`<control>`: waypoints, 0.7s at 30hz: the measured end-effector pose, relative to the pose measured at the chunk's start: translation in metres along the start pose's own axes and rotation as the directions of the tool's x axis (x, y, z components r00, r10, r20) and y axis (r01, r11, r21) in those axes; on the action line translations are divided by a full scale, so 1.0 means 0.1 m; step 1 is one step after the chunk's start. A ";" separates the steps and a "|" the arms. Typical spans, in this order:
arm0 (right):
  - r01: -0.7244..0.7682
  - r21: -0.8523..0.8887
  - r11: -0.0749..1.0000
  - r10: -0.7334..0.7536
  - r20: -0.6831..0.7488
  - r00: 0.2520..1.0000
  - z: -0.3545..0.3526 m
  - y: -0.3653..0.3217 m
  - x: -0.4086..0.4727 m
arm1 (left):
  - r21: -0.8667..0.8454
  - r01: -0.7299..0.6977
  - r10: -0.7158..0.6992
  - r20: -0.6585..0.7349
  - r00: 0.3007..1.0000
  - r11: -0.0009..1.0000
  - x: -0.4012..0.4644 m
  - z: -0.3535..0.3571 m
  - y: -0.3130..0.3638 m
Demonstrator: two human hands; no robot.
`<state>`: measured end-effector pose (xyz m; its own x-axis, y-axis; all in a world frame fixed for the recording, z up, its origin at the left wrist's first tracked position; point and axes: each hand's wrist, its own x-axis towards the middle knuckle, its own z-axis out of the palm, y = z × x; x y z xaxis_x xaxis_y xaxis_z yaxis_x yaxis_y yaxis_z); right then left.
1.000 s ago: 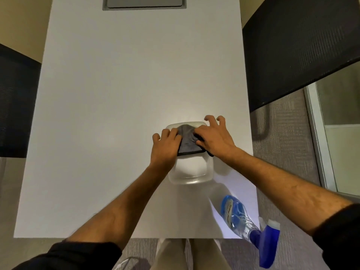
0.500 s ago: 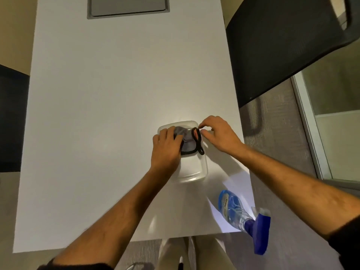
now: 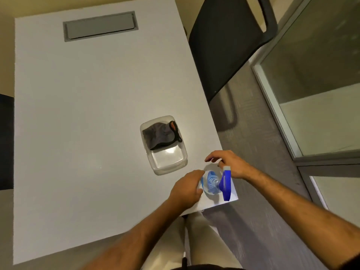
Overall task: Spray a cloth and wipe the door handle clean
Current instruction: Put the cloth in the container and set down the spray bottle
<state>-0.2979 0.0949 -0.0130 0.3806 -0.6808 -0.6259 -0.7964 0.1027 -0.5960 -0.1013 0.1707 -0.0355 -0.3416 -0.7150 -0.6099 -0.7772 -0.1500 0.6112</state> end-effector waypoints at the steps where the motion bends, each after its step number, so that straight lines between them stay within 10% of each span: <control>1: 0.013 -0.011 1.000 -0.012 0.028 1.000 0.05 0.03 -0.08 | -0.044 -0.017 0.017 0.003 1.000 0.999 -0.02 0.06 0.02; 21: 0.030 0.393 0.919 0.015 -0.109 0.994 0.53 0.09 -0.72 | -0.330 -0.156 0.112 -0.148 0.983 0.931 -0.05 0.42 0.14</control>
<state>-0.3080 0.1833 0.0000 0.3151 -0.7544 -0.5758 -0.5357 0.3595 -0.7641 -0.1326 0.2004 -0.0448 -0.3447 -0.8205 -0.4560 -0.4955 -0.2536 0.8308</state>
